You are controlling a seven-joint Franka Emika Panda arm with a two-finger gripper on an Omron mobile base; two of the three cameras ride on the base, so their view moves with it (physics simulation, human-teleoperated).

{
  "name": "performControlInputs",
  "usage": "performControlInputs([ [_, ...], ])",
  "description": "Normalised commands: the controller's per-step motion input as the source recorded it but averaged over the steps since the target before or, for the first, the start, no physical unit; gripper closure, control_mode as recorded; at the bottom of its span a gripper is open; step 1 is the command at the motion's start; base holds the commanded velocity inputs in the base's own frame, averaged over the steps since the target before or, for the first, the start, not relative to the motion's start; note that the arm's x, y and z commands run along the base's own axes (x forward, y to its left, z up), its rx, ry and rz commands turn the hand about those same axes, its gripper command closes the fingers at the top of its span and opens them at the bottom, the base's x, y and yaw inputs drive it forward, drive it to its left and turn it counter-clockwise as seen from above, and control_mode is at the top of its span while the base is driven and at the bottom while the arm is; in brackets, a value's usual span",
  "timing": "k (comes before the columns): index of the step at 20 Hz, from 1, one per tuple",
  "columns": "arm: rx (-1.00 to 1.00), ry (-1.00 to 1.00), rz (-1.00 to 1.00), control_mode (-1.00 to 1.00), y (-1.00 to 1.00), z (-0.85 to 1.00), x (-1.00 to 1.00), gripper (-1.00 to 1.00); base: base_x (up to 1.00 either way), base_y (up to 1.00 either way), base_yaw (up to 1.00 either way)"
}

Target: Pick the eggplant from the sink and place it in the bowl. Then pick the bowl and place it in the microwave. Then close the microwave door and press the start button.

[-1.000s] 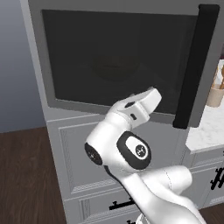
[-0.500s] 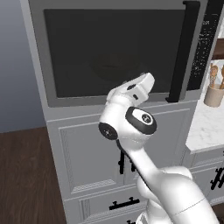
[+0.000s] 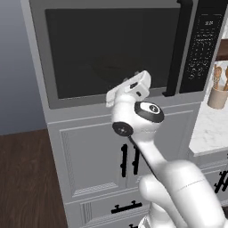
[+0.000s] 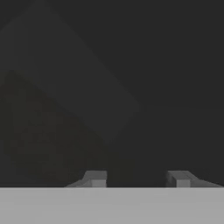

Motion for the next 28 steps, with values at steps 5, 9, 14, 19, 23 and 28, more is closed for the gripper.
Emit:
performControlInputs([
  [5, 0.01, -0.01, 0.07, -1.00, -0.05, 0.09, -0.57, -1.00, 0.00, 0.00, 0.00],
  [9, 0.07, 0.00, 0.00, -1.00, -0.32, 0.38, -1.00, -1.00, 0.00, 0.00, 0.00],
  [14, 0.07, 0.00, 0.00, -1.00, -0.84, 0.26, -0.68, -1.00, 0.00, 0.00, 0.00],
  [19, 0.03, -0.01, 0.01, -1.00, -1.00, 0.09, -0.28, -1.00, 0.00, 0.00, 0.00],
  [23, 0.03, -0.01, 0.04, -1.00, -0.97, 0.01, -0.15, -1.00, 0.00, 0.00, 0.00],
  [28, 0.16, -0.01, 0.01, -1.00, -0.72, 0.07, -0.35, -1.00, 0.00, 0.00, 0.00],
])
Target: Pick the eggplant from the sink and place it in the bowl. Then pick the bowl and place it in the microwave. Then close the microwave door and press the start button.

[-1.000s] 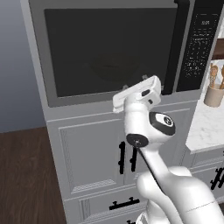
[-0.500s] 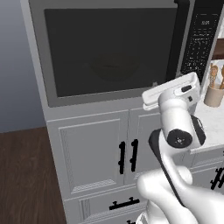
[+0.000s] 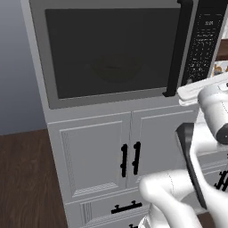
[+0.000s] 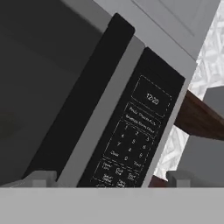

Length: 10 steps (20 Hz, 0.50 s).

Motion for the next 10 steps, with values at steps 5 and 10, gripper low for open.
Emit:
performControlInputs([
  [5, 0.50, 0.24, -0.09, -1.00, -0.53, 0.04, -0.34, -1.00, 0.00, 0.00, 0.00],
  [10, 0.87, 0.28, 0.02, -1.00, -0.32, -0.02, -0.23, -1.00, 0.00, 0.00, 0.00],
])
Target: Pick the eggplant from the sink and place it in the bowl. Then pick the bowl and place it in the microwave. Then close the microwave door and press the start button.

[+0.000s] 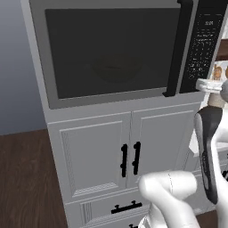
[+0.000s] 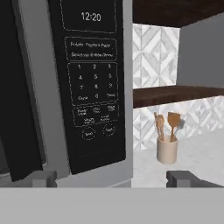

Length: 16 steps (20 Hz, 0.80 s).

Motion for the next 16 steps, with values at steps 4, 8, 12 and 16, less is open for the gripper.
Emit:
performControlInputs([
  [4, 0.92, 0.20, 0.17, -1.00, -0.51, -0.21, 0.00, -1.00, 0.00, 0.00, 0.00],
  [8, 0.86, 0.01, 0.09, -1.00, -0.47, -0.41, -0.13, -1.00, 0.00, 0.00, 0.00],
  [12, 0.92, 0.15, 0.00, -1.00, -0.34, -0.15, 0.22, -1.00, 0.00, 0.00, 0.00],
  [16, 0.68, 0.34, 0.00, -1.00, -0.03, -0.04, 0.80, -1.00, 0.00, 0.00, 0.00],
])
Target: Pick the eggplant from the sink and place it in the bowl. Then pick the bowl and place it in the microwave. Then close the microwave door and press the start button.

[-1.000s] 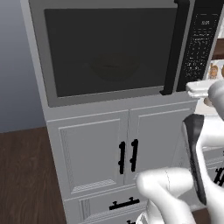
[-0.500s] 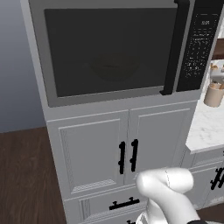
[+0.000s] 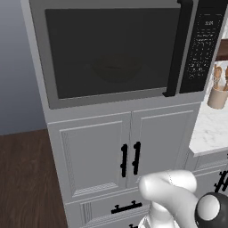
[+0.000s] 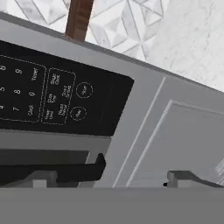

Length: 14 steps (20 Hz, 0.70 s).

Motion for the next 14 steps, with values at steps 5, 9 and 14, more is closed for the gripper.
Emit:
performControlInputs([
  [5, 0.37, 0.13, 0.04, -1.00, 0.13, -0.29, 0.68, -1.00, 0.00, 0.00, 0.00],
  [9, 0.24, 0.09, 0.07, -1.00, 0.24, -0.65, 0.21, -1.00, 0.00, 0.00, 0.00],
  [14, 0.08, 0.05, 0.00, -1.00, 0.04, -0.08, 0.26, -1.00, 0.00, 0.00, 0.00],
])
